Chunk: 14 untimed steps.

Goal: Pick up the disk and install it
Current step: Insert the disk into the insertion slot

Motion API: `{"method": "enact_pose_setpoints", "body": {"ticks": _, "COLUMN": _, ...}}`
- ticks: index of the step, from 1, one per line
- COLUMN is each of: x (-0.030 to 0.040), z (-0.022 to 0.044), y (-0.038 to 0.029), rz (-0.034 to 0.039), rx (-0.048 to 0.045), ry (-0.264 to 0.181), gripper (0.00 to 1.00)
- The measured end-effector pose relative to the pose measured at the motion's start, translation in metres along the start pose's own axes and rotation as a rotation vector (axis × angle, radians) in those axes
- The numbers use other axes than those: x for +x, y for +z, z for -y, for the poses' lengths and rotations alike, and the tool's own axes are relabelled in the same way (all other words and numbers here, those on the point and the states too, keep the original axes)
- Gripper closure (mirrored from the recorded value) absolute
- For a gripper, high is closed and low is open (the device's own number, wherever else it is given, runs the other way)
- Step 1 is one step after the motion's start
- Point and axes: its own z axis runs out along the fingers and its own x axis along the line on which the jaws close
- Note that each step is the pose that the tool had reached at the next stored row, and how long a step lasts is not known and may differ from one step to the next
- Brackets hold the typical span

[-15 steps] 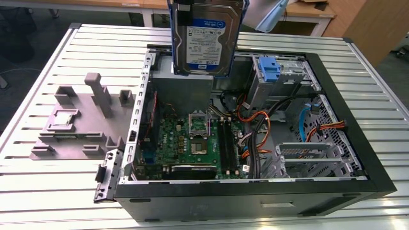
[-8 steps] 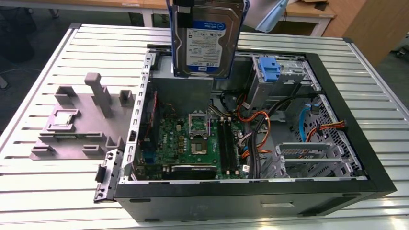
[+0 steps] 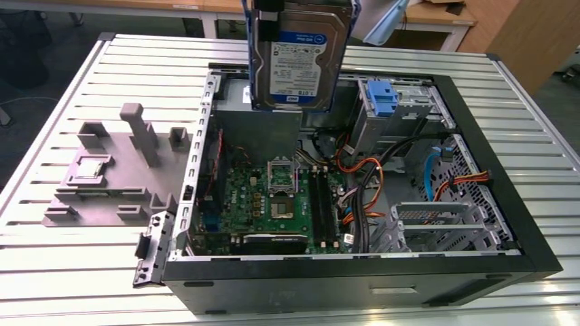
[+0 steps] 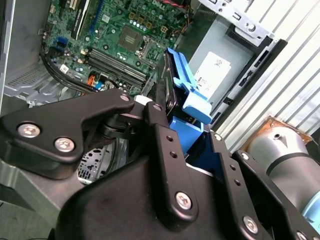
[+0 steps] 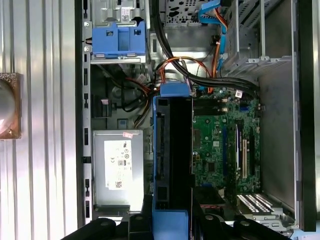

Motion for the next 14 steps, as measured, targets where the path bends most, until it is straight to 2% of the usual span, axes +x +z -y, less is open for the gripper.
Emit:
{"method": "enact_pose_setpoints", "body": {"ticks": 3, "x": 0.0001, "z": -0.0043, "y": 0.0000, "rz": 0.0001, "rx": 0.0002, "ry": 0.000, "gripper": 0.63}}
{"method": "enact_pose_setpoints", "body": {"ticks": 7, "x": -0.0020, "z": -0.0055, "y": 0.0000, "rz": -0.0001, "rx": 0.0001, "ry": 0.000, "gripper": 0.63}}
{"method": "enact_pose_setpoints", "body": {"ticks": 14, "x": -0.0163, "z": -0.0061, "y": -0.0003, "rz": 0.0001, "rx": 0.0001, "ry": 0.000, "gripper": 0.63}}
